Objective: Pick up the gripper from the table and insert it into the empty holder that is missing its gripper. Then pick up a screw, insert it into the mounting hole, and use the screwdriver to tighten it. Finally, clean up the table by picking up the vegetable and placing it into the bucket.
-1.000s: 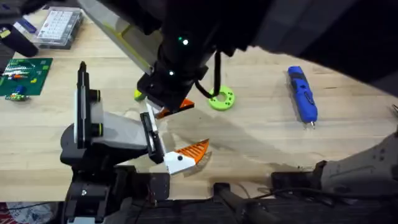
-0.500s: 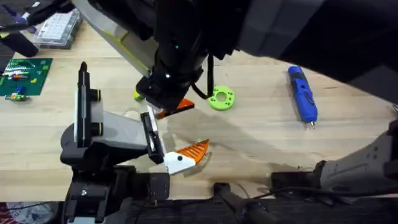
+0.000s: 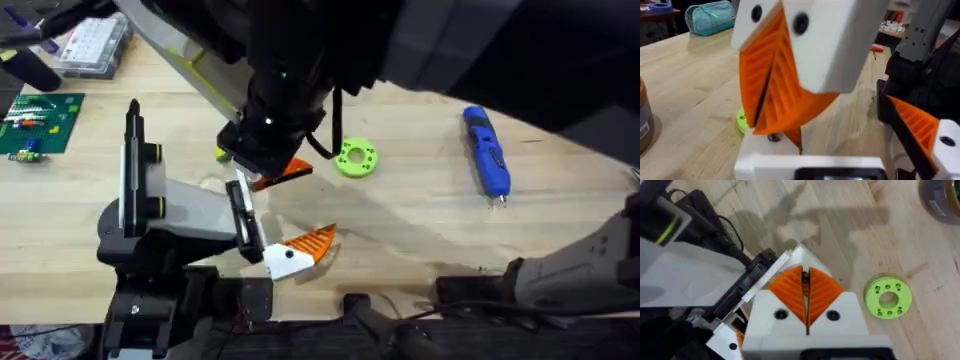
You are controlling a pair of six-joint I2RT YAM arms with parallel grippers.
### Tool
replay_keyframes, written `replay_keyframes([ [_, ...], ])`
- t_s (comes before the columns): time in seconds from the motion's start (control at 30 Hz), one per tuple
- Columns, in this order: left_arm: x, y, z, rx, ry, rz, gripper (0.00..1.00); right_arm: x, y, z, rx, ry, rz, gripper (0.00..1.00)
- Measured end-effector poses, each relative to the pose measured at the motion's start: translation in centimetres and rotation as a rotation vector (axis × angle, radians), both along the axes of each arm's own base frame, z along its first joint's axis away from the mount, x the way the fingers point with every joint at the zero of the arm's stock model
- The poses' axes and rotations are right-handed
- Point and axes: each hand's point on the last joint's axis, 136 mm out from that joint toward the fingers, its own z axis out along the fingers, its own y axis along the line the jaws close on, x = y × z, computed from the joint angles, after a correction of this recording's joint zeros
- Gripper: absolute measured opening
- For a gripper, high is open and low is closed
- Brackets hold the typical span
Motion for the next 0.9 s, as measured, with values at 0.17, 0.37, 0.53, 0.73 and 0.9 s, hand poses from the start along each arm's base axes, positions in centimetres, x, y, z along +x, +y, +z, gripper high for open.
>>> replay_keyframes([
  [0.17,0.0,0.0,0.0,0.0,0.0,0.0,0.986,-0.2,-0.3,-0.1,-0.013,0.007,0.0,0.003],
  [0.37,0.0,0.0,0.0,0.0,0.001,0.0,0.986,-0.3,-0.6,-0.3,-0.026,0.015,0.0,0.003],
  [0.53,0.0,0.0,0.0,0.0,0.0,0.0,0.987,-0.4,-0.6,-0.3,-0.028,0.016,0.0,0.003],
  [0.73,0.0,0.0,0.0,-0.004,0.016,0.0,0.988,-0.2,-0.4,-1.1,-0.044,0.024,0.0,0.003],
  [0.9,0.0,0.0,-0.1,-0.009,0.033,0.001,0.988,-0.2,-0.3,-1.2,-0.047,0.026,0.0,0.003],
])
